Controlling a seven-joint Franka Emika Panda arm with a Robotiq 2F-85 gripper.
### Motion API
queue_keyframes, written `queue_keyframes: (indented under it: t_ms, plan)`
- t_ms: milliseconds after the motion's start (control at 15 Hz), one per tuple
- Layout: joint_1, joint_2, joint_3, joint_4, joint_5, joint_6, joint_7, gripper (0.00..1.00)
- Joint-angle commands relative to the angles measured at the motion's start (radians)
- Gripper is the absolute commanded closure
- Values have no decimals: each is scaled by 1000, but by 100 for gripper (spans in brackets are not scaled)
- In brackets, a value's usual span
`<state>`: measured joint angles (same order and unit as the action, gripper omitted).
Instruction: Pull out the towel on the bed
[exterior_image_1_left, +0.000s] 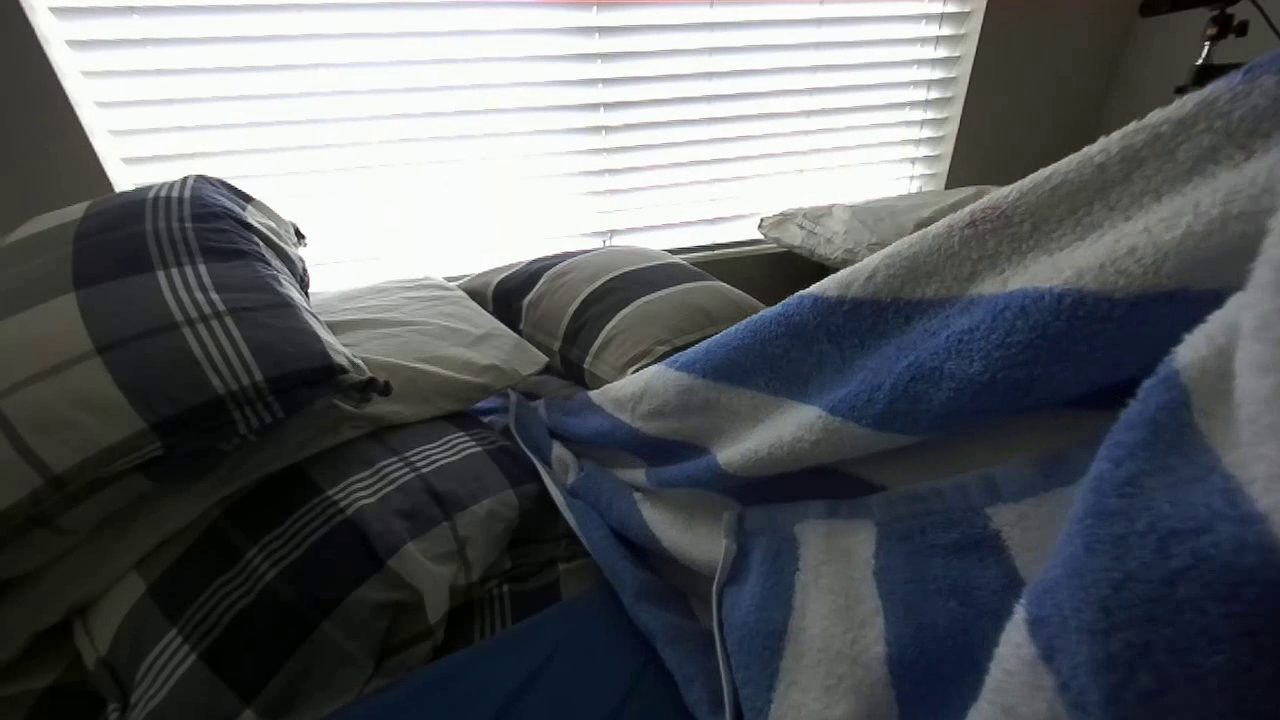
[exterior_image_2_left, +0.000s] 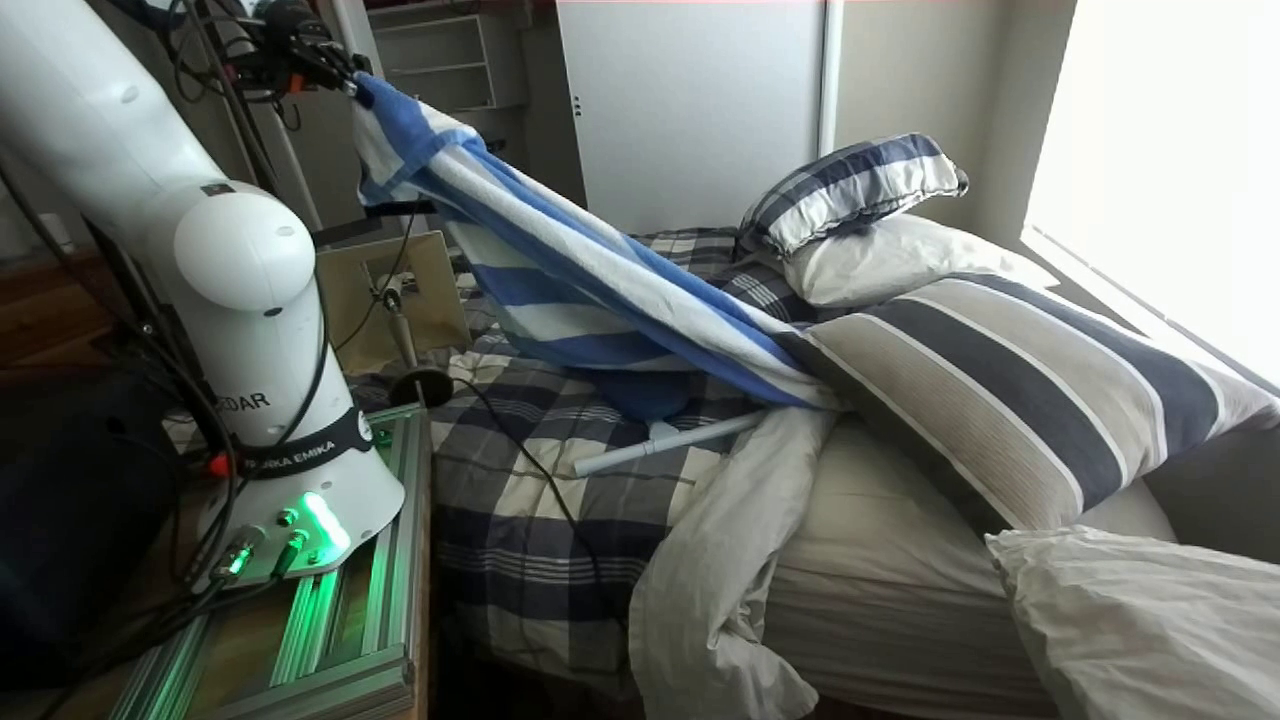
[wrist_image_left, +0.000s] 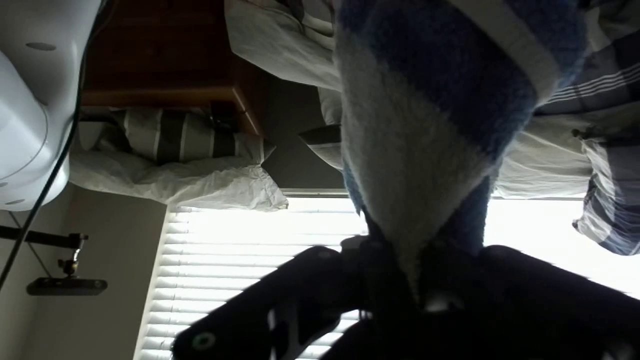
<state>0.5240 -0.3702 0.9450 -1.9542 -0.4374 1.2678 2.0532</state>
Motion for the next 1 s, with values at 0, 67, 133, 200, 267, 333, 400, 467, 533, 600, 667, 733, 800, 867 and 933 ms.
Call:
queue_keyframes:
  t_ms: [0,67,133,200,267,333,400,467,533,600,667,733,800,867,933]
  plan:
    - [-11,-61,12,53,30,-5,-70,98]
    - [-12,-64,13,59,29,7,-83,98]
    - [-17,-67,15,63,29,7,-88,98]
    - [-19,-75,9,62,35,16,-90,98]
    - [-27,-80,7,57,34,18,-81,98]
    - [-39,-81,7,46,26,3,-77,98]
    - [-48,-85,2,33,24,2,-69,98]
    - [-68,-93,6,16,3,-7,-44,98]
    - [-78,-108,-4,-8,-11,-3,-36,98]
    - [-101,-116,3,-35,-49,-27,-25,98]
    - [-112,-129,-14,-59,-53,-29,-9,98]
    - [-123,-139,-24,-85,-68,-32,5,98]
    - [-133,-150,-37,-111,-78,-33,25,98]
    - [-143,-159,-52,-140,-87,-28,48,98]
    - [-154,-163,-65,-165,-94,-26,76,98]
